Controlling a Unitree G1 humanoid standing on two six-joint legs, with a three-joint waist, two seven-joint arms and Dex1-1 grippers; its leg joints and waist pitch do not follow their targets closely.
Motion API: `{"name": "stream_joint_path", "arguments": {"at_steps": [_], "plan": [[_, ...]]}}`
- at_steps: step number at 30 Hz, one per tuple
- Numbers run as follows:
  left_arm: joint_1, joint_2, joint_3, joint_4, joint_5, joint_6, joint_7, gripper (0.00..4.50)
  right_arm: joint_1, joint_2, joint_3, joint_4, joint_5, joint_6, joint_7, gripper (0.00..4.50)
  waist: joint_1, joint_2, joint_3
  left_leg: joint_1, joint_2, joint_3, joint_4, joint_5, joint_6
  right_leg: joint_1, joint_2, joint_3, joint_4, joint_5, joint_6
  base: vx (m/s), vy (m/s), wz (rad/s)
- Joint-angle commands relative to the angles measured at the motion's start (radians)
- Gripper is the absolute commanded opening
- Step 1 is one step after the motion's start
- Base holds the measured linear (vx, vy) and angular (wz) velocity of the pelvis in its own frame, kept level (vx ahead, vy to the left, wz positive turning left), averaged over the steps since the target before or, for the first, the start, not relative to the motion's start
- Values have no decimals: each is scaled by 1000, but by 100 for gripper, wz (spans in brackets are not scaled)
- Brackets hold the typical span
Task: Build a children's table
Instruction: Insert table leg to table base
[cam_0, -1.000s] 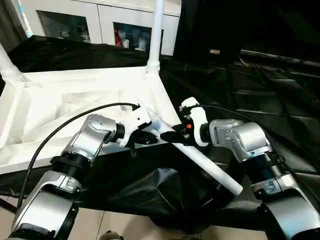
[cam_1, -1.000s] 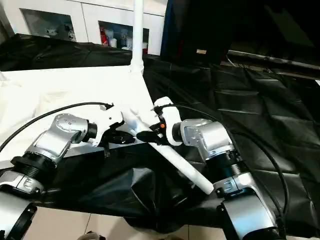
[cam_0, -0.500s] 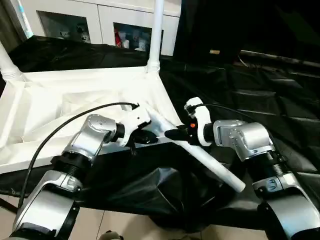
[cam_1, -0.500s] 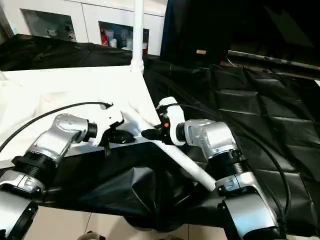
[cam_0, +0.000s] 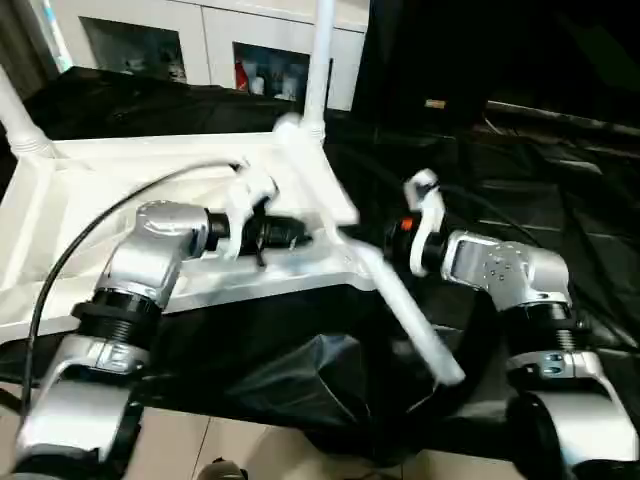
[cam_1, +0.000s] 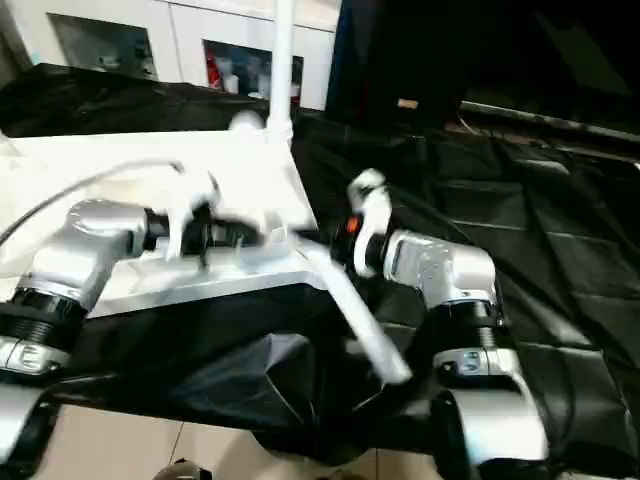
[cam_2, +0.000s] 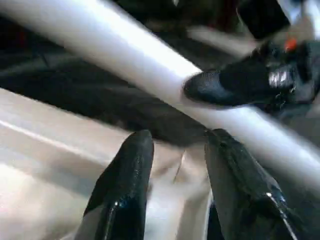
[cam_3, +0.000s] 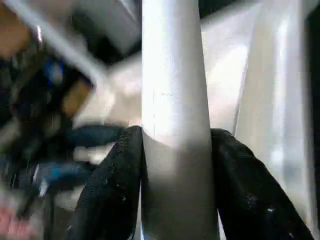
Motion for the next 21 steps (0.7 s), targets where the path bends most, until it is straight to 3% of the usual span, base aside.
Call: {"name": "stream_joint_path", "arguments": {"at_steps": [1, 3, 4, 9, 13, 17, 18, 19, 21], "plan": [[26, -58, 36, -41, -54, 64, 84, 225, -43, 25, -123, 9, 81, -96, -83, 162, 0, 11, -71, 19, 28, 2, -59, -96, -9, 59, -64, 57, -56, 65, -269, 0, 0, 0], [50, -78, 23, -62, -59, 69, 81, 231, -51, 42, -147, 12, 94, -112, -111, 162, 1, 15, -70, 17, 26, 0, -61, -90, -3, 61, -63, 56, -57, 46, -256, 0, 0, 0], [73, -100, 13, -77, -65, 72, 80, 262, -57, 59, -166, 14, 102, -137, -137, 162, -1, 16, -71, 16, 26, 0, -60, -71, 1, 61, -61, 57, -57, 57, -239, 0, 0, 0], [144, -171, -28, -174, -122, 128, 74, 294, -88, 129, -242, 36, 154, -237, -239, 162, -4, 11, -71, 16, 26, 2, -61, -62, 12, 60, -60, 57, -59, 52, -222, 0, 0, 0], [182, -178, -75, -228, -140, 177, 44, 339, -110, 162, -253, 56, 162, -285, -261, 162, -9, 18, -67, 15, 24, 0, -65, -91, -1, 58, -56, 56, -63, 6, -191, 0, 0, 0], [201, -185, -82, -276, -188, 226, 11, 370, -122, 180, -269, 67, 174, -320, -283, 162, -11, 15, -68, 14, 22, 1, -64, -74, -3, 58, -52, 58, -61, 33, -180, 0, 0, 0], [202, -185, -83, -277, -189, 228, 10, 383, -123, 181, -270, 68, 175, -321, -284, 162, -10, 23, -68, 16, 22, 1, -63, -73, -6, 56, -52, 58, -60, 39, -181, 0, 0, 0], [205, -182, -86, -283, -191, 234, 9, 383, -126, 185, -276, 71, 181, -326, -293, 162, -12, 19, -68, 16, 22, 2, -64, -79, -7, 55, -50, 57, -61, 42, -179, 0, 0, 0], [210, -167, -116, -266, -155, 216, 24, 400, -133, 188, -284, 69, 193, -342, -305, 162, -14, 25, -67, 16, 22, 0, -66, -98, -12, 56, -49, 57, -65, 31, -170, 0, 0, 0]]}}
